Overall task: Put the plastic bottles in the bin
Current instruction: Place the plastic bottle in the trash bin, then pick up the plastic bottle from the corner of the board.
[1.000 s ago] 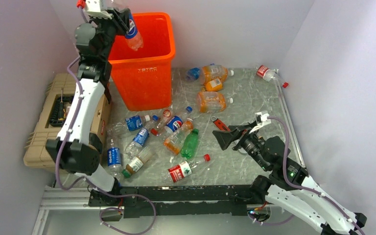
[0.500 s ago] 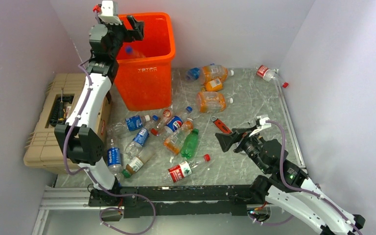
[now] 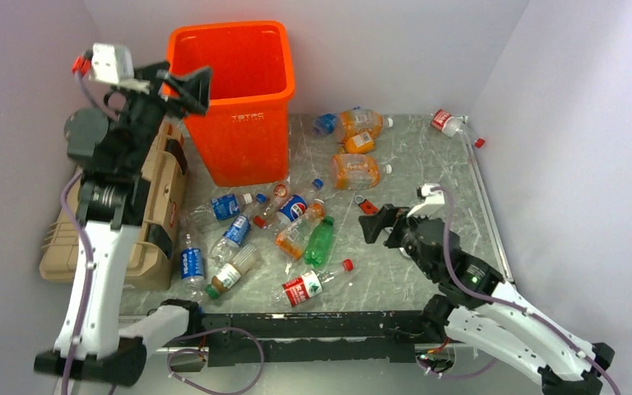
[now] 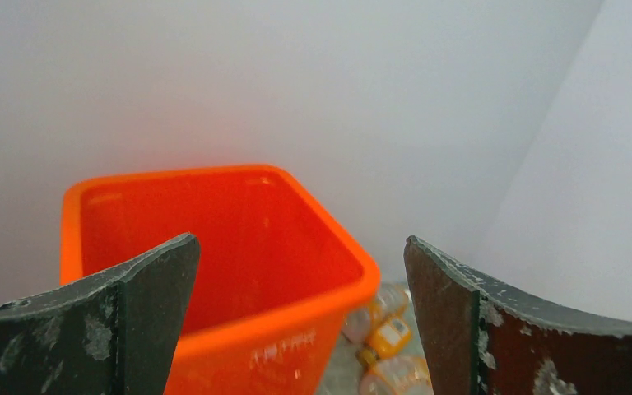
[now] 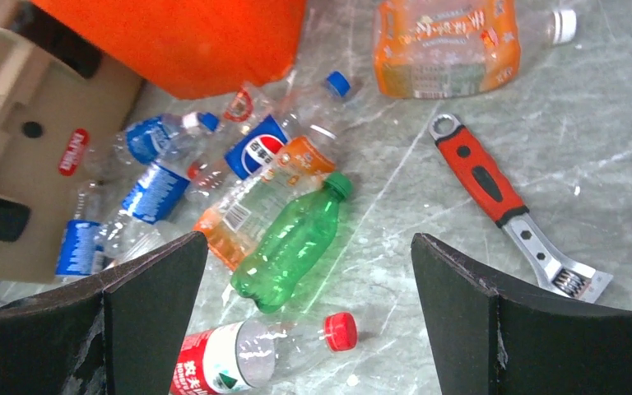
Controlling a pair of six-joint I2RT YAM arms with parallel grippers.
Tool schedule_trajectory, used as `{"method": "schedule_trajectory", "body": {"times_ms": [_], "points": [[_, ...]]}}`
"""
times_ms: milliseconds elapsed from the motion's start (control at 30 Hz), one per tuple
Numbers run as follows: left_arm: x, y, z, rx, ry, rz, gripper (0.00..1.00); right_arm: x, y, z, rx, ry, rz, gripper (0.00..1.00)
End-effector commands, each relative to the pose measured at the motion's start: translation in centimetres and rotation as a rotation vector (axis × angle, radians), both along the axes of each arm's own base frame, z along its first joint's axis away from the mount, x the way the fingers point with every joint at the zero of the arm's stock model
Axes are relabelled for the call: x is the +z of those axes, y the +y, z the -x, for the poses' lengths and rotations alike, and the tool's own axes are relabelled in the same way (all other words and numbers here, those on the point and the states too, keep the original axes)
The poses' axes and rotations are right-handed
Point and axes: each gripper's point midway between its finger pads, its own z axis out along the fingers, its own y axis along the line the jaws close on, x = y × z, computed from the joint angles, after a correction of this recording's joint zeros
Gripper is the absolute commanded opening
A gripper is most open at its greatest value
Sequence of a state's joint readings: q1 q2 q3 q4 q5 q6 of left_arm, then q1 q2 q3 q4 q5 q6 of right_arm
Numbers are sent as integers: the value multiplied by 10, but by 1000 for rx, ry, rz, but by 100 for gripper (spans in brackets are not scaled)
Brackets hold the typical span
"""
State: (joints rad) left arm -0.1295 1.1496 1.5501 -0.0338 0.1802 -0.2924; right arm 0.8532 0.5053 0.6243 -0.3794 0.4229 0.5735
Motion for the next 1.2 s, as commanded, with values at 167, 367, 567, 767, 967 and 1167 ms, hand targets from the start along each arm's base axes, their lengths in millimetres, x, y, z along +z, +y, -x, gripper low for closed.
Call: {"method": "schedule_trajectory", "body": {"times_ms": [167, 367, 567, 767, 967, 1167], "points": [[-163, -33, 43, -220, 452, -45, 99, -14, 7, -32, -154, 126, 1, 100], [-235, -76, 67, -454, 637, 12, 100, -37, 17, -52, -117, 221, -123, 100], [-279, -103, 85, -517, 680, -111, 100, -80, 38, -47, -7, 398, -185, 99], [-285, -111, 97, -585, 692, -77, 99, -122, 44, -15, 31, 541, -291, 94], [-291, -111, 97, -574, 744, -40, 99, -142, 48, 17, 27, 673, -340, 94], [-296, -111, 96, -561, 775, -18, 99, -164, 61, 31, 18, 750, -420, 93]]}}
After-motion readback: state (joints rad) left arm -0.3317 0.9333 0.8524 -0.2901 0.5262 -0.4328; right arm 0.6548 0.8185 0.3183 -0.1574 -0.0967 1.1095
